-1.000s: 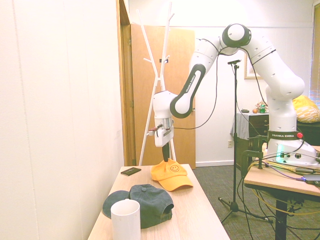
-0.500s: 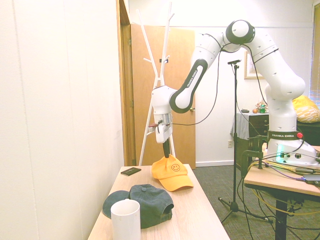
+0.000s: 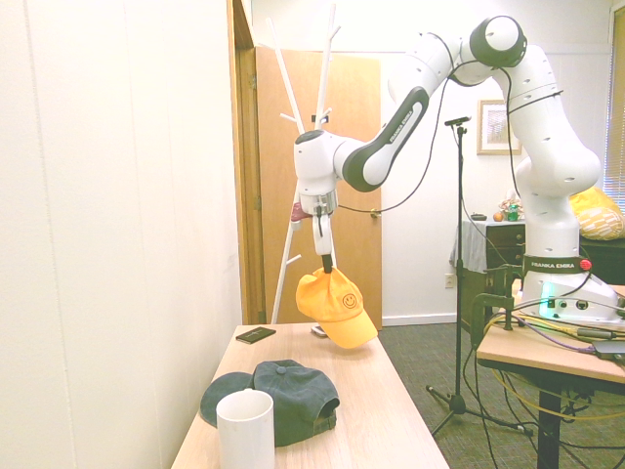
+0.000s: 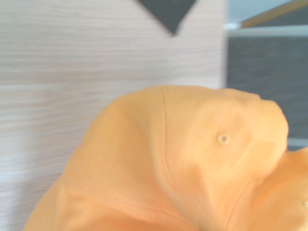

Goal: Hang the cap

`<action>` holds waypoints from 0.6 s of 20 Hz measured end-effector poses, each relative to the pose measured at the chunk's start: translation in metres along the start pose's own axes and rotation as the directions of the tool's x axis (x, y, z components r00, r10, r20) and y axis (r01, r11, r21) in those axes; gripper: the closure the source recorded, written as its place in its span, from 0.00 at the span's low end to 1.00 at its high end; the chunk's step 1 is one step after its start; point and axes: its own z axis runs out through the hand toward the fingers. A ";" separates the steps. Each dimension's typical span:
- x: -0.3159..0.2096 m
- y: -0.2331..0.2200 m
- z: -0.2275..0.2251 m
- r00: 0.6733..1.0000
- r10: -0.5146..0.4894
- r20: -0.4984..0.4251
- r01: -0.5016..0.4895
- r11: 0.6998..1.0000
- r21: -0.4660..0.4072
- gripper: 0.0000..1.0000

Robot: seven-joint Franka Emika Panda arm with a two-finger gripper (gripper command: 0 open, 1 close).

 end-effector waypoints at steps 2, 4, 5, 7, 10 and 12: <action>0.003 0.010 -0.022 0.995 -0.018 -0.100 0.012 0.998 -0.061 1.00; 0.007 0.022 -0.043 0.980 -0.043 -0.194 0.017 0.991 -0.131 1.00; 0.011 0.030 -0.053 0.970 -0.054 -0.236 0.015 0.986 -0.166 1.00; 0.026 0.054 -0.071 0.947 -0.059 -0.315 -0.016 0.973 -0.229 1.00; 0.056 0.097 -0.104 0.912 -0.063 -0.406 -0.068 0.952 -0.300 1.00; 0.074 0.122 -0.133 0.888 -0.072 -0.455 -0.092 0.940 -0.328 1.00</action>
